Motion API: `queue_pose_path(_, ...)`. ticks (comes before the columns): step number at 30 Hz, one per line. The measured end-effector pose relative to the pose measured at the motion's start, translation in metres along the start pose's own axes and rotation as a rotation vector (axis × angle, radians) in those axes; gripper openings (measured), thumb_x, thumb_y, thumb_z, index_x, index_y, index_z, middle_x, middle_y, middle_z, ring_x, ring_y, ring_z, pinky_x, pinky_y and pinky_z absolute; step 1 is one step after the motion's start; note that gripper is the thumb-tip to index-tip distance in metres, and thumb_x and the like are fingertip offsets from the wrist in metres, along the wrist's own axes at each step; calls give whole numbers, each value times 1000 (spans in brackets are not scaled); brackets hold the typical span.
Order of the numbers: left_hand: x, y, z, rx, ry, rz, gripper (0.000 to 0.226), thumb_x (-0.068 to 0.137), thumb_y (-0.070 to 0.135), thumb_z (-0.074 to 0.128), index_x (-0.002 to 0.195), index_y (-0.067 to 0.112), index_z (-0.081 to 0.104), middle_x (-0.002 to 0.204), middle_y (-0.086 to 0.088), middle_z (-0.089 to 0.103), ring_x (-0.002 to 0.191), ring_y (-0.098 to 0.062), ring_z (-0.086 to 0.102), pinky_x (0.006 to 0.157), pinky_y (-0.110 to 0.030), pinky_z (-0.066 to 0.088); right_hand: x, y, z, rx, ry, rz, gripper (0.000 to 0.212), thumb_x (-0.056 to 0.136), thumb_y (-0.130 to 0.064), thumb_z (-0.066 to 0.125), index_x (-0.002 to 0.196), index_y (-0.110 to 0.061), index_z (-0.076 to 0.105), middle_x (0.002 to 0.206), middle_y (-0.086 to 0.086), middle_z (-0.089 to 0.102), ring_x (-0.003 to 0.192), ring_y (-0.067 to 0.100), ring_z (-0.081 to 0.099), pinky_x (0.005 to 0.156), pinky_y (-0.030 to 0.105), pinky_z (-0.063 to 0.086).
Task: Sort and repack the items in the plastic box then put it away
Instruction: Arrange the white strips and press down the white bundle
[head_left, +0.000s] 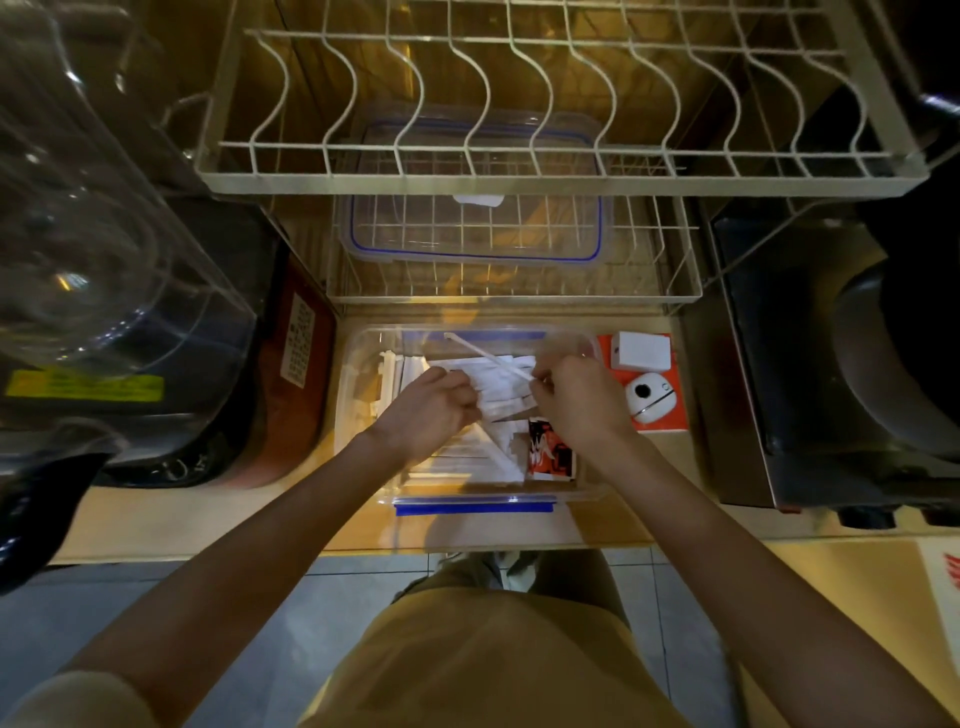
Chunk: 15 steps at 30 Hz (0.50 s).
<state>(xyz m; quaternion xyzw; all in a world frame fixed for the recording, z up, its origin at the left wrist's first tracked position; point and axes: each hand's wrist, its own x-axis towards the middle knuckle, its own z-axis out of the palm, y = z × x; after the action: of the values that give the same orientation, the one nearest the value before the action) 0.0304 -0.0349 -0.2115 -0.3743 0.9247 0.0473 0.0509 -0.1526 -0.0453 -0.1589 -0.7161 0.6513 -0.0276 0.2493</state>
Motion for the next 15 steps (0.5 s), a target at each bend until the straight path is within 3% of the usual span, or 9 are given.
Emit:
queue_pose_path(2,1,-2,0,43,-16,43,12,67,17,67,75,25,72,81,6,73,87,-15,68,79,-25,30,-2,1,-3,6,-14,11,20,93,-17,50,96,-9,67,87,10,69,74,21,60,59,30,44)
queue_pose_path(4,1,-3,2,81,-14,72,18,72,18,54,75,24,71,81,6,72,86,-14,68,79,-26,31,-4,1,-5,14,-23,29,20,93,-18,51,98,-9,68,88,10,69,75,21,60,60,30,44)
queue_pose_path(9,-2,-1,4,150,103,87,19,63,13,76,82,17,71,84,1,72,87,-17,68,85,-29,33,-8,3,-10,-47,-23,55,20,93,-22,50,95,-10,66,88,10,69,82,25,65,69,37,54)
queue_pose_path(13,-10,6,-8,2,309,-51,26,64,5,76,88,13,69,84,-5,74,84,-22,70,89,-31,34,-9,6,-14,-57,-34,60,24,94,-22,46,93,-11,67,86,10,70,78,25,65,72,41,56)
queue_pose_path(15,-15,14,-17,-90,380,-174,21,68,3,72,87,11,68,80,-7,73,78,-25,69,83,-29,36,-9,6,-18,-41,-21,51,25,95,-21,45,95,-11,68,83,10,69,75,24,64,68,37,55)
